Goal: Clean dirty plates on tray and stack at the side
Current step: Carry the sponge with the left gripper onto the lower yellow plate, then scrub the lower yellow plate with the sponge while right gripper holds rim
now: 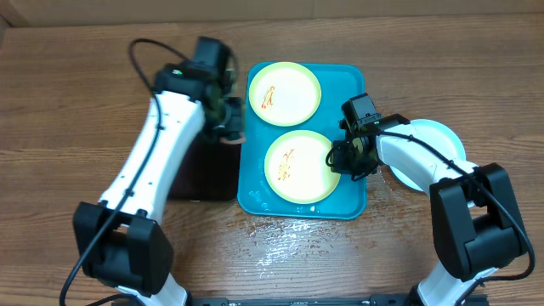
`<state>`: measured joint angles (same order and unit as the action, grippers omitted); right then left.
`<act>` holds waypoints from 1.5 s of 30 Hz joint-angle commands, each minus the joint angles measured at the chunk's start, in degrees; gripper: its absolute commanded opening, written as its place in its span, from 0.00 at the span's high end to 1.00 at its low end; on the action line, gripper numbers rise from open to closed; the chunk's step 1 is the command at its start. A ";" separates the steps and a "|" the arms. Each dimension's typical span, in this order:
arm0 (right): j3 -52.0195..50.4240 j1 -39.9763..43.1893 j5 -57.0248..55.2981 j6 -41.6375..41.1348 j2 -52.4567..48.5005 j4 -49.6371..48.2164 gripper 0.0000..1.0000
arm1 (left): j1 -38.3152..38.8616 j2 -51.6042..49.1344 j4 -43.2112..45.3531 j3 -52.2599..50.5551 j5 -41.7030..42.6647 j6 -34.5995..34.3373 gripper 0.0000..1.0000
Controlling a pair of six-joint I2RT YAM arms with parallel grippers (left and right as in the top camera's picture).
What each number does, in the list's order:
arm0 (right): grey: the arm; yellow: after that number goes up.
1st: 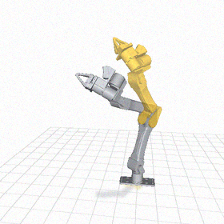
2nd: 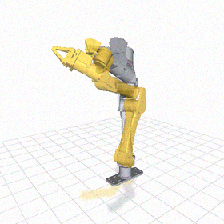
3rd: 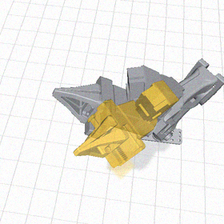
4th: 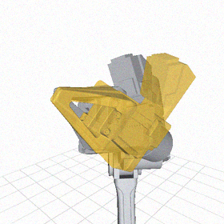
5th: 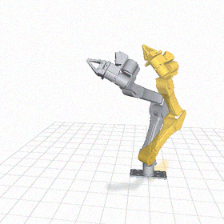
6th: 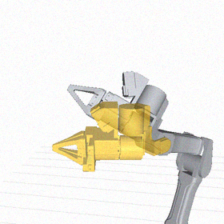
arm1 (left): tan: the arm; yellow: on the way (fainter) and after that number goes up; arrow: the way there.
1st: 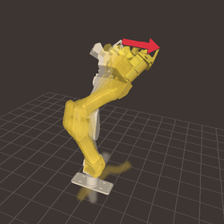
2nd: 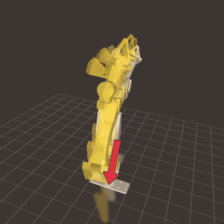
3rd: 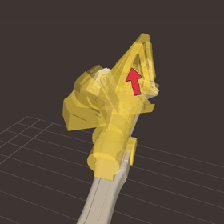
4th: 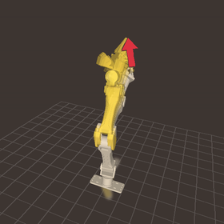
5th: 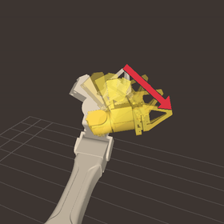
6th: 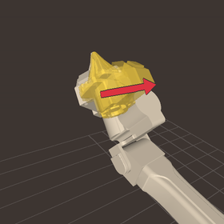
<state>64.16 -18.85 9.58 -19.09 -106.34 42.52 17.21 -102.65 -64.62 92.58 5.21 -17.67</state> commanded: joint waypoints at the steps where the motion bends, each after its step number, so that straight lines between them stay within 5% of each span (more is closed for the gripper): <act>1: -0.42 0.15 -3.93 -0.68 -0.20 0.22 0.96 | 5.57 -1.20 3.52 0.79 3.78 -4.22 0.96; 14: -0.42 0.15 -3.56 -0.66 -0.20 0.26 0.96 | 15.61 -17.59 12.59 -0.17 6.01 -15.21 0.96; 30: -0.42 0.15 -2.89 -0.66 -0.20 0.22 0.96 | 14.78 -20.83 6.08 0.61 -26.58 -11.19 0.96; 34: -0.42 0.15 -2.91 -0.66 -0.20 0.15 0.96 | 14.71 -20.83 6.69 0.61 -19.63 -5.57 0.96; 37: -0.42 0.15 -2.91 -0.66 -0.20 0.17 0.96 | 14.73 -20.83 8.70 0.61 -5.22 -1.14 0.96; 45: -0.42 0.15 -2.91 -0.66 -0.20 0.50 0.96 | 15.06 -21.42 12.17 0.57 20.59 -0.70 0.96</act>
<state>64.16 -18.90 9.87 -19.29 -106.34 42.70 31.29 -122.83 -52.84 92.73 11.62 -20.32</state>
